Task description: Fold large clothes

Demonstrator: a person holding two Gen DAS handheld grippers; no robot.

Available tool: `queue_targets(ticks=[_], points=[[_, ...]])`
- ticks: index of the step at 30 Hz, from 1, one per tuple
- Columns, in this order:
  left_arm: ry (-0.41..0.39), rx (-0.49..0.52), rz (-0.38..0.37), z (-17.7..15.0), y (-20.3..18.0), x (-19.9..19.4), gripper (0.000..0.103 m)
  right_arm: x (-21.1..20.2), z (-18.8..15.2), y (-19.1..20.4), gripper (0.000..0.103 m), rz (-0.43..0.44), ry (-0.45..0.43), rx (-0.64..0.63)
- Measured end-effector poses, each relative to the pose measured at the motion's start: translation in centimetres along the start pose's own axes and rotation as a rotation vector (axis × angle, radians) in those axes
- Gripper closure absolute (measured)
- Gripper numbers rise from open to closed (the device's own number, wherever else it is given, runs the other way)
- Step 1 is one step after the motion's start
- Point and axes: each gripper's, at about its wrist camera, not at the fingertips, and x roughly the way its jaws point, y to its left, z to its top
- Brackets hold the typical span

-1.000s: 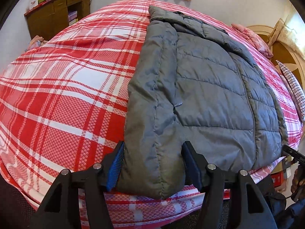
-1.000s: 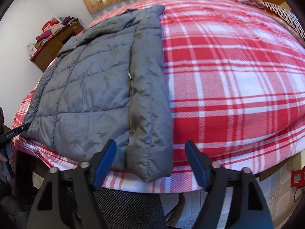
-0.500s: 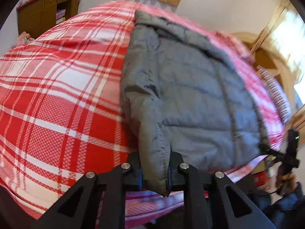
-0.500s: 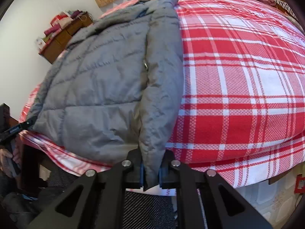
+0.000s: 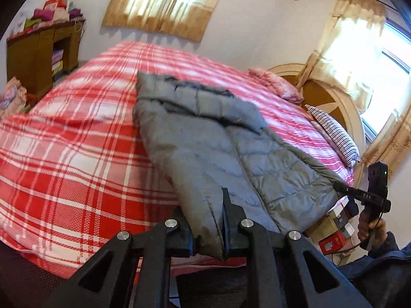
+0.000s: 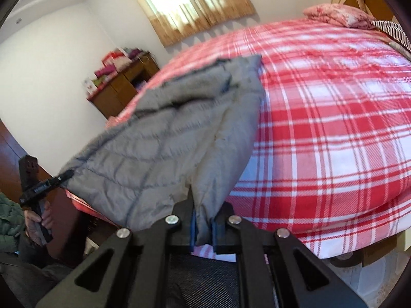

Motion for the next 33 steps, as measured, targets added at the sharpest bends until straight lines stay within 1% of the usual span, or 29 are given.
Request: queue_targets(ticks=[3, 5, 8, 11, 14, 16, 17, 19, 20, 23, 25, 28, 29, 30, 32, 33], points=[[-0.042, 0.016, -0.026, 0.6, -1.4, -2.2, 0.087, -2.4, 0.9, 0.7, 0.092, 0.019, -0.073, 0.008], [-0.093, 0.034, -0.043, 1.4, -2.6, -4.3, 0.087, -4.6, 1.7, 0.6, 0.092, 0.025, -0.143, 0.026], [-0.149, 0.018, -0.078, 3.0, -3.2, -6.1, 0.087, -6.8, 3.4, 0.8, 0.092, 0.049, -0.228, 0.041], [-0.183, -0.01, -0.105, 4.9, -3.2, -6.9, 0.087, -7.9, 5.4, 1.0, 0.092, 0.064, -0.288, 0.042], [-0.193, -0.043, -0.076, 7.3, -2.2, -6.1, 0.087, -7.5, 8.0, 0.8, 0.092, 0.069, -0.32, 0.048], [-0.186, -0.077, -0.05, 9.1, -1.2, -4.8, 0.087, -6.4, 10.4, 0.6, 0.092, 0.054, -0.326, 0.043], [-0.182, -0.095, -0.045, 10.0, -0.7, -4.0, 0.087, -5.9, 11.0, 0.3, 0.092, 0.055, -0.328, 0.041], [-0.174, -0.118, -0.019, 11.6, 0.0, -2.8, 0.087, -4.0, 13.6, 0.0, 0.092, 0.052, -0.328, 0.04], [-0.162, -0.138, 0.004, 12.9, 0.7, -1.4, 0.087, -3.6, 14.3, -0.1, 0.092, 0.051, -0.327, 0.043], [-0.144, -0.169, 0.043, 15.4, 2.2, 1.4, 0.087, -0.4, 17.6, -0.9, 0.092, 0.037, -0.308, 0.059], [-0.122, -0.209, 0.072, 17.2, 3.7, 4.1, 0.087, 2.2, 19.8, -1.9, 0.092, 0.024, -0.284, 0.084], [-0.102, -0.238, 0.116, 19.4, 5.4, 7.7, 0.087, 7.2, 23.3, -3.0, 0.092, -0.022, -0.245, 0.101], [-0.093, -0.25, 0.137, 20.5, 6.2, 9.5, 0.087, 8.1, 24.0, -3.3, 0.092, -0.032, -0.239, 0.101], [-0.089, -0.255, 0.144, 21.0, 6.6, 10.4, 0.087, 9.8, 25.0, -3.8, 0.092, -0.048, -0.23, 0.101], [-0.073, -0.28, 0.174, 22.4, 8.0, 13.5, 0.087, 12.6, 26.3, -4.8, 0.092, -0.062, -0.208, 0.126], [-0.064, -0.295, 0.182, 22.9, 8.6, 14.8, 0.087, 14.7, 27.0, -5.8, 0.092, -0.074, -0.192, 0.147]])
